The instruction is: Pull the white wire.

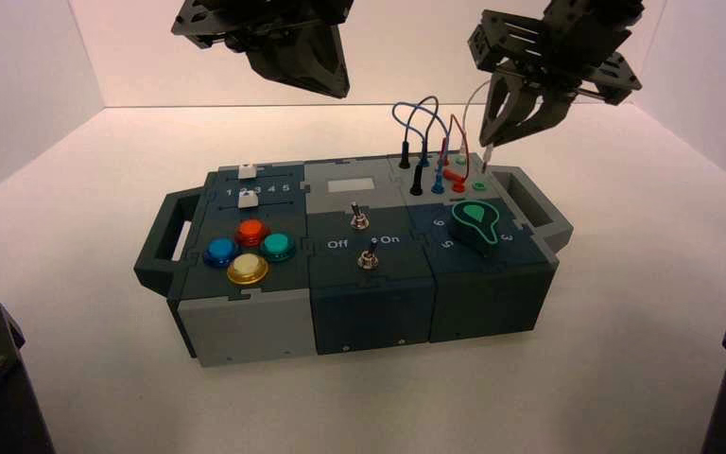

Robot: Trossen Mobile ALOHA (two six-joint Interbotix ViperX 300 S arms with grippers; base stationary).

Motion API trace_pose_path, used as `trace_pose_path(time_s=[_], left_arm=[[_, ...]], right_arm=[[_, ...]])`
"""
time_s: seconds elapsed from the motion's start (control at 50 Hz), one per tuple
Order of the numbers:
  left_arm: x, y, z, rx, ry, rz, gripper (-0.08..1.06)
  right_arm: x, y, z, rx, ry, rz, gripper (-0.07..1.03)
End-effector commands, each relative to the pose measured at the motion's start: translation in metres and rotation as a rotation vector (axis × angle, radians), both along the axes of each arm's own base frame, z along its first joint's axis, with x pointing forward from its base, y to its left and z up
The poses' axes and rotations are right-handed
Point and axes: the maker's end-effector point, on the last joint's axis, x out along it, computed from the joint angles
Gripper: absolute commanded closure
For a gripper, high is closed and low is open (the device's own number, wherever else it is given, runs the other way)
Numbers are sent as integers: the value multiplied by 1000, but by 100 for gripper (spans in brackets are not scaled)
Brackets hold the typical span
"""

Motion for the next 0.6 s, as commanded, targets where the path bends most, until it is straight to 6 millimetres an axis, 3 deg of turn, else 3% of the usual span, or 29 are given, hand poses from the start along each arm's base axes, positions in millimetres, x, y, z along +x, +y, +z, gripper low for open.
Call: trace_pose_path(time_s=[0.02, 0.28, 0.48, 0.54, 0.6], left_arm=[[5, -8, 14, -34, -28, -1, 101], [6, -8, 15, -35, -30, -3, 101], [6, -9, 16, -35, -32, -3, 101], [7, -9, 16, -36, -33, -3, 101], [7, -10, 17, -37, -37, -5, 101]], right_arm=[[2, -2, 5, -2, -19, 0, 99], [3, -22, -2, -31, -9, -36, 99], [1, -23, -5, -41, 4, -27, 98], [1, -23, -6, -43, 11, -26, 93], [0, -23, -8, -44, 20, -25, 75]])
